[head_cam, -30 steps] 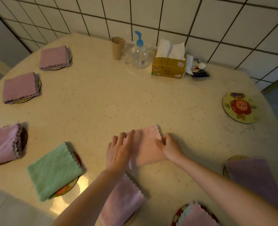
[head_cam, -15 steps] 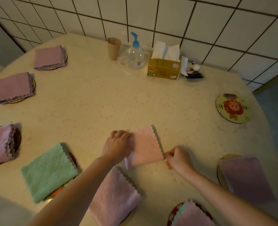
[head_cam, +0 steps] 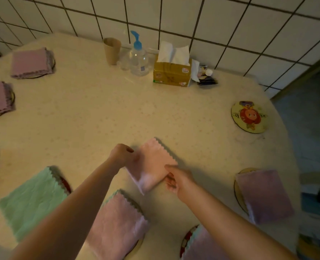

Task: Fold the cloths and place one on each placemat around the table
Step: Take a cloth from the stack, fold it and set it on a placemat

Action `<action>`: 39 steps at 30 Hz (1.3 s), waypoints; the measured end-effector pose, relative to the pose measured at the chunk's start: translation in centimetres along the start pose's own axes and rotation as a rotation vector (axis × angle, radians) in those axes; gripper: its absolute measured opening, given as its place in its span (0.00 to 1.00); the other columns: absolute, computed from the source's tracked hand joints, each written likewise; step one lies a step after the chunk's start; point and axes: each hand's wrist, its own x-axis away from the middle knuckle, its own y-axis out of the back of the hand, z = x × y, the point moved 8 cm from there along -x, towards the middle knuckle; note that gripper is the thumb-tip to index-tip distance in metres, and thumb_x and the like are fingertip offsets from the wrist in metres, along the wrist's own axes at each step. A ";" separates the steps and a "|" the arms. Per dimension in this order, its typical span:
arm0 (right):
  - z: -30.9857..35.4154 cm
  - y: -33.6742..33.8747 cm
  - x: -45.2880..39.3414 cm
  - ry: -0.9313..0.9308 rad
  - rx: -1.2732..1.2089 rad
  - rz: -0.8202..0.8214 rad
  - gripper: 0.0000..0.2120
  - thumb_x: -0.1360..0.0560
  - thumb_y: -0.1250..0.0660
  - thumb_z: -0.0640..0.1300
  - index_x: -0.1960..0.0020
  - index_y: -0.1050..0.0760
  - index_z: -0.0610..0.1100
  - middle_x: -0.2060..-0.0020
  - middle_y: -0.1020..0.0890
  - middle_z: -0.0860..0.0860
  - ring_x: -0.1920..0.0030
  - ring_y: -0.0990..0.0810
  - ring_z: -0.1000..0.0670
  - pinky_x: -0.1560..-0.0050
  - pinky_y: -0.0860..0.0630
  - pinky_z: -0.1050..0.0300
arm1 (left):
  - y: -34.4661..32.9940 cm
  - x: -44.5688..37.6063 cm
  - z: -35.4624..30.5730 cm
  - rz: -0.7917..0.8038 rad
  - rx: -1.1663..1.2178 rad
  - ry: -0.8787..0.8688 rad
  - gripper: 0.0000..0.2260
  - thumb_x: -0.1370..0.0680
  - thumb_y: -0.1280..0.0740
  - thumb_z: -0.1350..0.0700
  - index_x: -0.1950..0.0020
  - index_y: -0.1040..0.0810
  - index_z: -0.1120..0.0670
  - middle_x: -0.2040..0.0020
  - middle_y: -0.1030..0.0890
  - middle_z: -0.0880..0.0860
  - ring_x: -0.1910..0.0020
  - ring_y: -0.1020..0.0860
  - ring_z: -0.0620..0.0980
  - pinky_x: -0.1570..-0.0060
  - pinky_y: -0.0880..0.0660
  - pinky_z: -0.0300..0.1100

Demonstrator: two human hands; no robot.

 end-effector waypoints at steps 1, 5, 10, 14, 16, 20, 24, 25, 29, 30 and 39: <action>0.3 0.2 -0.1 0.015 -0.012 0.006 0.04 0.29 0.29 0.40 0.59 0.24 0.44 0.67 0.22 0.48 0.67 0.24 0.51 0.67 0.27 0.59 | -0.3 0.4 0.0 0.016 -0.010 0.012 0.07 0.29 0.27 0.54 0.64 0.21 0.56 0.63 0.23 0.55 0.63 0.26 0.52 0.62 0.30 0.41; 2.1 1.9 0.1 0.085 -0.063 0.042 0.01 0.27 0.34 0.39 0.56 0.24 0.43 0.59 0.19 0.45 0.58 0.21 0.46 0.59 0.24 0.54 | -1.5 2.0 -0.6 0.051 0.070 0.011 0.08 0.34 0.24 0.52 0.65 0.21 0.53 0.64 0.22 0.54 0.64 0.26 0.51 0.64 0.31 0.40; 6.0 7.0 0.6 0.182 -0.101 0.113 0.08 0.26 0.38 0.41 0.50 0.23 0.42 0.55 0.18 0.42 0.53 0.19 0.41 0.58 0.24 0.49 | -5.8 6.3 -6.0 0.165 0.349 -0.059 0.13 0.37 0.29 0.51 0.58 0.23 0.57 0.64 0.24 0.52 0.66 0.27 0.48 0.67 0.31 0.39; 11.6 14.7 0.1 0.369 -0.036 0.071 0.06 0.25 0.35 0.43 0.50 0.23 0.43 0.54 0.17 0.43 0.52 0.18 0.43 0.53 0.21 0.46 | -12.2 8.1 -9.7 0.214 0.616 0.014 0.20 0.36 0.26 0.56 0.46 0.24 0.59 0.59 0.20 0.55 0.64 0.24 0.49 0.63 0.28 0.42; 13.8 18.7 -0.4 0.425 -0.009 0.044 0.07 0.27 0.33 0.43 0.49 0.22 0.44 0.54 0.16 0.45 0.53 0.17 0.45 0.50 0.20 0.45 | -16.1 9.0 -12.0 0.250 0.658 0.007 0.19 0.31 0.25 0.59 0.42 0.23 0.58 0.55 0.17 0.55 0.60 0.20 0.51 0.59 0.23 0.45; 18.0 27.0 -1.9 0.498 0.111 -0.033 0.14 0.29 0.31 0.40 0.43 0.23 0.46 0.51 0.17 0.48 0.51 0.18 0.48 0.47 0.20 0.47 | -24.3 10.8 -17.0 0.293 0.691 0.037 0.13 0.27 0.29 0.62 0.43 0.22 0.61 0.51 0.18 0.58 0.55 0.19 0.54 0.50 0.21 0.51; 23.7 31.3 -4.0 0.600 0.229 -0.091 0.16 0.29 0.30 0.40 0.42 0.23 0.45 0.51 0.18 0.49 0.51 0.19 0.49 0.51 0.20 0.52 | -28.4 10.6 -22.1 0.289 0.754 0.052 0.13 0.26 0.28 0.61 0.44 0.23 0.64 0.52 0.19 0.59 0.58 0.18 0.54 0.56 0.19 0.47; 25.1 31.7 -4.7 0.618 0.249 -0.094 0.15 0.29 0.29 0.41 0.43 0.23 0.46 0.51 0.18 0.50 0.50 0.19 0.49 0.52 0.20 0.53 | -28.8 10.3 -23.3 0.284 0.772 0.048 0.12 0.26 0.29 0.61 0.45 0.24 0.64 0.53 0.18 0.58 0.58 0.18 0.54 0.56 0.19 0.47; 31.0 32.0 -7.3 0.737 0.361 -0.136 0.14 0.28 0.29 0.46 0.44 0.23 0.47 0.51 0.18 0.53 0.50 0.20 0.52 0.51 0.22 0.58 | -29.0 7.5 -28.0 0.238 0.779 0.011 0.08 0.26 0.29 0.61 0.50 0.25 0.60 0.58 0.20 0.56 0.61 0.20 0.53 0.57 0.19 0.47; 32.2 31.8 -7.8 0.762 0.381 -0.146 0.14 0.28 0.29 0.48 0.44 0.23 0.46 0.51 0.18 0.53 0.51 0.20 0.53 0.51 0.23 0.59 | -28.9 6.7 -28.8 0.219 0.759 0.003 0.08 0.26 0.29 0.61 0.49 0.25 0.61 0.57 0.20 0.56 0.60 0.20 0.53 0.57 0.19 0.46; 38.3 29.3 -13.4 0.824 0.571 -0.189 0.07 0.25 0.34 0.53 0.51 0.26 0.50 0.56 0.21 0.55 0.54 0.22 0.53 0.49 0.24 0.56 | -28.7 -0.5 -32.0 0.028 0.523 -0.001 0.06 0.27 0.28 0.59 0.52 0.21 0.58 0.55 0.18 0.59 0.55 0.18 0.57 0.56 0.18 0.52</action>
